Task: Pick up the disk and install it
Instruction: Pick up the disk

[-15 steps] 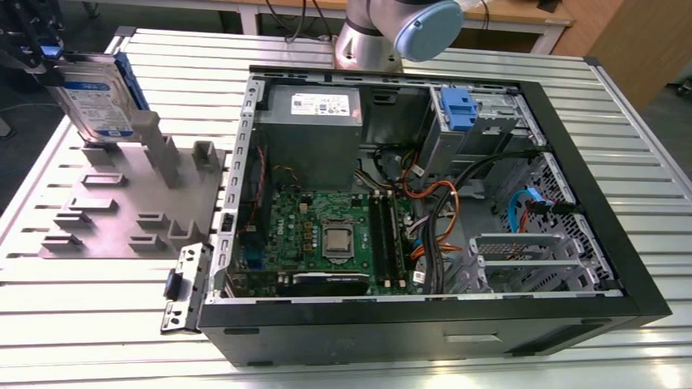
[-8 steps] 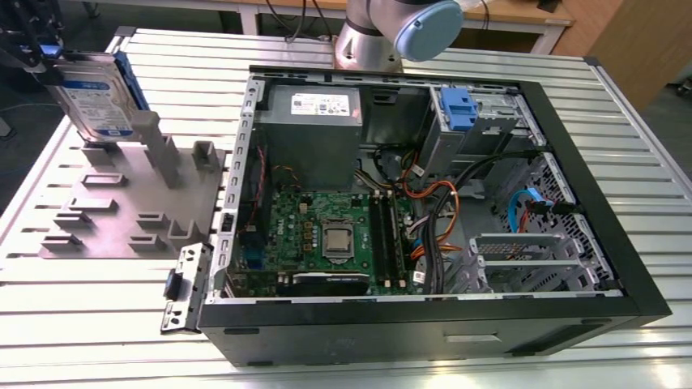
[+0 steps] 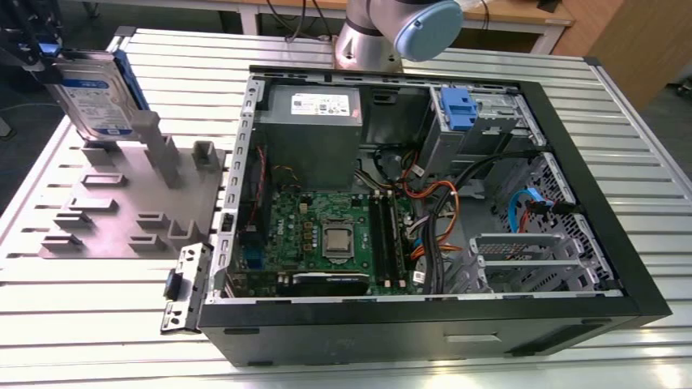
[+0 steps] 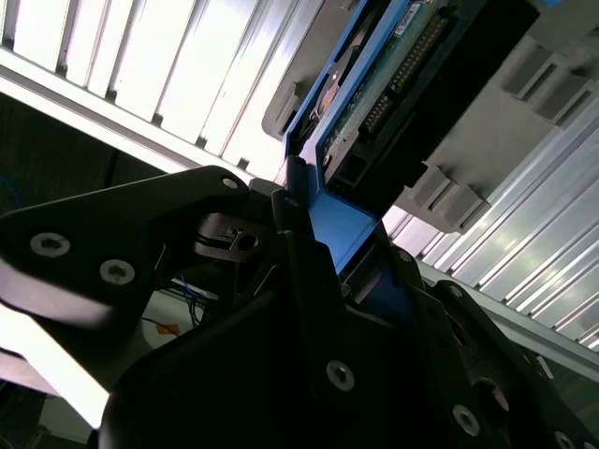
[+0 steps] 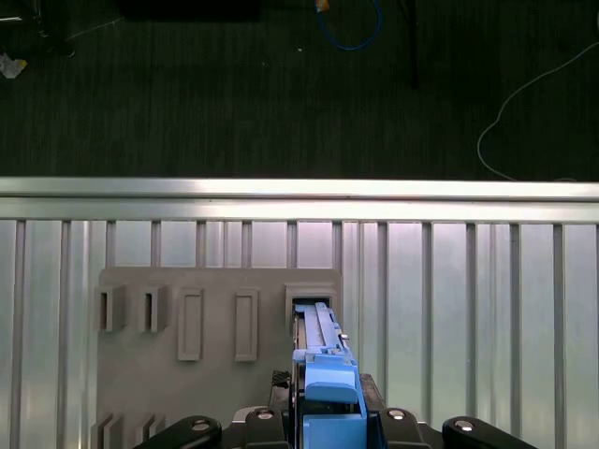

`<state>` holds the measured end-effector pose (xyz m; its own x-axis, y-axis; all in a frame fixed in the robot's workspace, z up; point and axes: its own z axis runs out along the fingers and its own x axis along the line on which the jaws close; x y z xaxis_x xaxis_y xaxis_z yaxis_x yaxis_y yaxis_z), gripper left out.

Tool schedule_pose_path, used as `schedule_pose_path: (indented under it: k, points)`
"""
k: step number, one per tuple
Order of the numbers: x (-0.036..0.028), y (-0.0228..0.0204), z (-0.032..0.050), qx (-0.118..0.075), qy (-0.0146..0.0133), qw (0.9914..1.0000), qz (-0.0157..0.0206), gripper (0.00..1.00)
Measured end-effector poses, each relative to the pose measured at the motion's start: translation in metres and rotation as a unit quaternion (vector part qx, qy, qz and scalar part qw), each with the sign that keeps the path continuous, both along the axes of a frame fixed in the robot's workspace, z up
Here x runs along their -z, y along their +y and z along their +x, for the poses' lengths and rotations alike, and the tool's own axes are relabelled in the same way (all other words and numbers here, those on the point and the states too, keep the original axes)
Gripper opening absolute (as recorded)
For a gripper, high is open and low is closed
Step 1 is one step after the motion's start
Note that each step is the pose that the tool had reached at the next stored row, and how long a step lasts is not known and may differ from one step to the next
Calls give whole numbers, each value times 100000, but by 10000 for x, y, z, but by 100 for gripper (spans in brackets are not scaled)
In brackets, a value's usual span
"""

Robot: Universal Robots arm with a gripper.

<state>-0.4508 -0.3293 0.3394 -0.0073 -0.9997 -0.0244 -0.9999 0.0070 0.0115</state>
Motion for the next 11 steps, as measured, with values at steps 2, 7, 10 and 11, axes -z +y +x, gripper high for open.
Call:
schedule_pose_path:
  k: [2, 7, 10, 11]
  points:
    - [-12, 0, 0, -3, -6, 100000, 2, 36]
    - [-24, 0, 0, -2, -5, 100000, 1, 36]
    - [-25, 0, 0, -2, -8, 100000, 1, 36]
    - [-25, 0, 0, -4, -8, 100000, 0, 36]
